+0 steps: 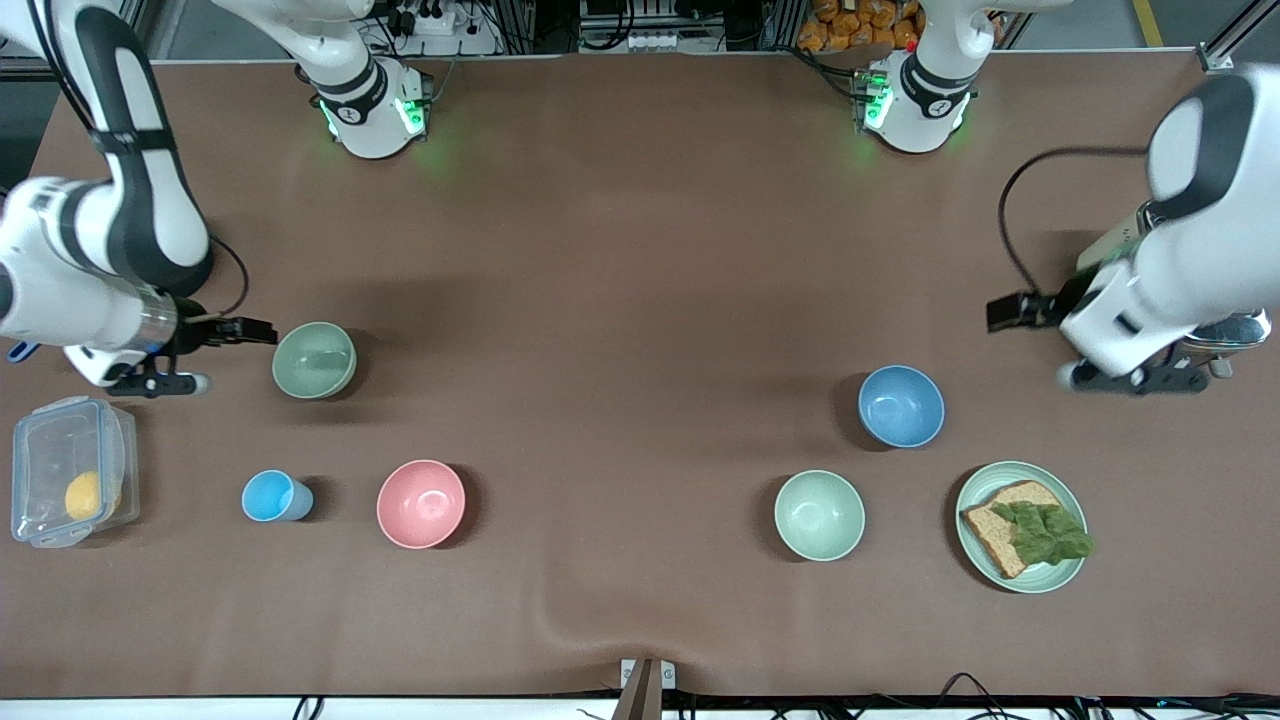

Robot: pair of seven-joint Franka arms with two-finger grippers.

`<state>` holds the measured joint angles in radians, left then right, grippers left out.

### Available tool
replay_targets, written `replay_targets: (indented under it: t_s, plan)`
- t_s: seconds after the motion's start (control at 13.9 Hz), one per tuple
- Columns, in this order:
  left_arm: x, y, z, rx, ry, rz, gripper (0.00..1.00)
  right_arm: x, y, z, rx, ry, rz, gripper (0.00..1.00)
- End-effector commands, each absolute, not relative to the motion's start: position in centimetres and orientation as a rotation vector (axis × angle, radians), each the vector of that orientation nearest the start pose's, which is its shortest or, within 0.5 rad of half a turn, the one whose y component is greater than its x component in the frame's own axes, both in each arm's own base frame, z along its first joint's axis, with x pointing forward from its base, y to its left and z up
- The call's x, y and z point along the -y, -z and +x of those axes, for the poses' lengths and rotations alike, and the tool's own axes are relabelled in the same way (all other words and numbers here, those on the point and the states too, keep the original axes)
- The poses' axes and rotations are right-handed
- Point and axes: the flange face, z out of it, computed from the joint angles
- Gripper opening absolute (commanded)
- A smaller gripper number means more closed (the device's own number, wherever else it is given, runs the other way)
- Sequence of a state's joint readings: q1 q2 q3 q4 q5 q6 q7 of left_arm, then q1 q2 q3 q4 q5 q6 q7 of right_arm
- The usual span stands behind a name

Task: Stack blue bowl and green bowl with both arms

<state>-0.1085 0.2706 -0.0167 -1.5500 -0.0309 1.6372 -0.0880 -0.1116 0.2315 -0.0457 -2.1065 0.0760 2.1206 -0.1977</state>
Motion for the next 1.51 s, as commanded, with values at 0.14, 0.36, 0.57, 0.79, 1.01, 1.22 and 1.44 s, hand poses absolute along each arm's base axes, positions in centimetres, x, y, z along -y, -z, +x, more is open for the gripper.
replay_targets:
  t_s: [0.14, 0.36, 0.57, 0.79, 1.01, 1.22, 1.44]
  plan:
    - [8.6, -40.1, 64.4, 0.046, -0.292, -3.146, 1.0, 8.6, -23.0, 53.2, -0.014, -0.27, -3.04, 0.95]
    - [8.6, -36.4, 64.7, 0.068, -0.276, -3.123, 1.0, 10.8, -20.9, 52.8, -0.004, -0.267, -3.037, 0.76]
    - [8.8, -33.6, 65.2, 0.097, -0.231, -3.129, 1.0, 10.7, -21.0, 52.9, -0.003, -0.271, -3.035, 0.19]
    - [9.6, -30.1, 65.9, 0.116, -0.21, -3.131, 1.0, 9.9, -21.8, 53.2, 0.001, -0.277, -3.033, 0.0]
    - [12.0, -28.6, 66.1, 0.112, -0.181, -3.131, 1.0, 7.2, -25.4, 54.8, 0.05, -0.296, -3.014, 0.0]
    - [11.6, -28.5, 66.2, 0.138, -0.18, -3.128, 1.0, 1.8, -27.9, 56.1, -0.011, -0.283, -2.973, 0.0]
    - [11.1, -28.5, 66.4, 0.144, -0.16, -3.128, 1.0, -7.2, -29.4, 56.9, -0.144, -0.27, -2.98, 0.0]
